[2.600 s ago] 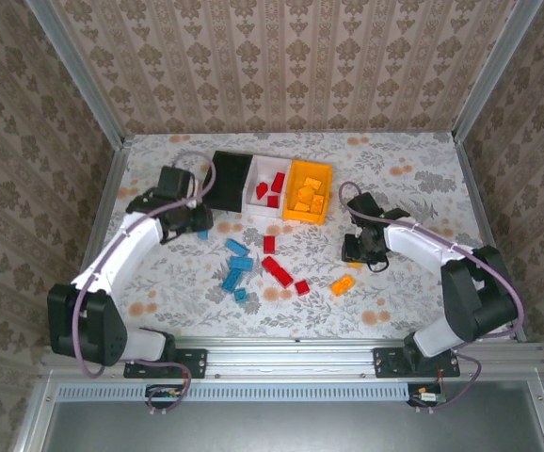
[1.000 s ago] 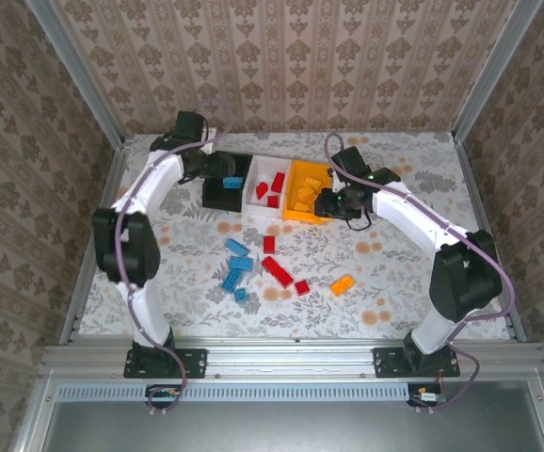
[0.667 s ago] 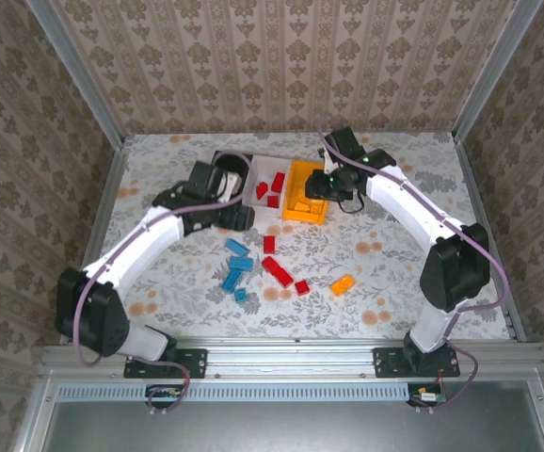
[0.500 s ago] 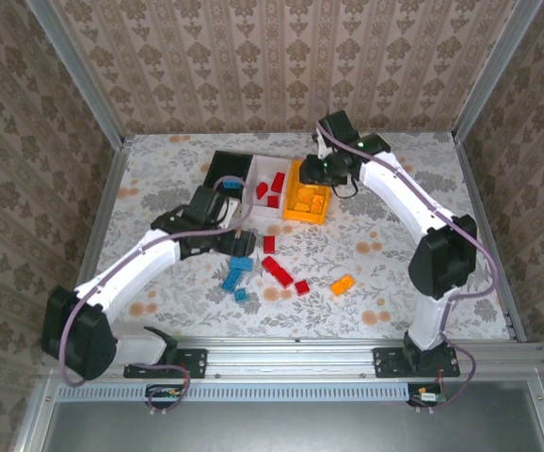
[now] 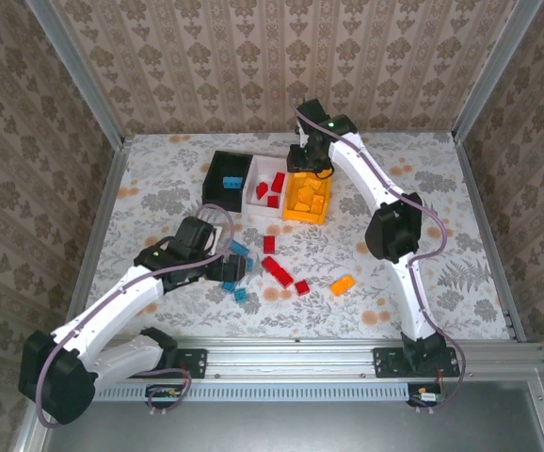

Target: Sort the legos into containers by color

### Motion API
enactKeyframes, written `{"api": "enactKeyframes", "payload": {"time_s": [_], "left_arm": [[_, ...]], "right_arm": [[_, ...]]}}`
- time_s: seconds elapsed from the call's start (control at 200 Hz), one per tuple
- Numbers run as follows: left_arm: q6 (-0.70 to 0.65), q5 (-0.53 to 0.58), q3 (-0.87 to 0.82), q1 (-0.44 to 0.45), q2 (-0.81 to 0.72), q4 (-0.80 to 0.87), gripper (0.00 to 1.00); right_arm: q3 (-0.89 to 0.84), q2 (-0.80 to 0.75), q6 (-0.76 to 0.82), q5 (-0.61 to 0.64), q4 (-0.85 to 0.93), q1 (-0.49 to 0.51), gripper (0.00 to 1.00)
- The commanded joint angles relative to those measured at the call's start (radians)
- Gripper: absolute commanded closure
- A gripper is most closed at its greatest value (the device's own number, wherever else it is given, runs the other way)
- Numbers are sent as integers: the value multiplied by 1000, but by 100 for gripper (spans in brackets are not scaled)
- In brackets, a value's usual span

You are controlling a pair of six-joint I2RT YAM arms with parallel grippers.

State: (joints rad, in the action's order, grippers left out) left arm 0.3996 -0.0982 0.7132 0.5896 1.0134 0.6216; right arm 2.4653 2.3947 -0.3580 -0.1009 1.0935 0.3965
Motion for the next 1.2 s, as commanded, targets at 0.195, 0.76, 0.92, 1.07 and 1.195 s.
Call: {"api": "enactKeyframes", "payload": {"time_s": [0.195, 0.76, 0.92, 1.07, 1.195], "left_arm": [[5, 18, 4, 4, 22, 45, 0], [-15, -41, 51, 3, 142, -46, 0], [-9, -48, 60, -3, 165, -97, 0], [8, -93, 70, -14, 190, -152, 0], [-4, -100, 108, -16, 219, -124, 0]], "right_arm": [[46, 89, -2, -2, 67, -15, 43], [-1003, -775, -45, 67, -129, 19, 21], [-1306, -974, -106, 76, -149, 32, 18], [-1474, -989, -106, 27, -196, 48, 7], [-1506, -941, -103, 43, -234, 70, 5]]}}
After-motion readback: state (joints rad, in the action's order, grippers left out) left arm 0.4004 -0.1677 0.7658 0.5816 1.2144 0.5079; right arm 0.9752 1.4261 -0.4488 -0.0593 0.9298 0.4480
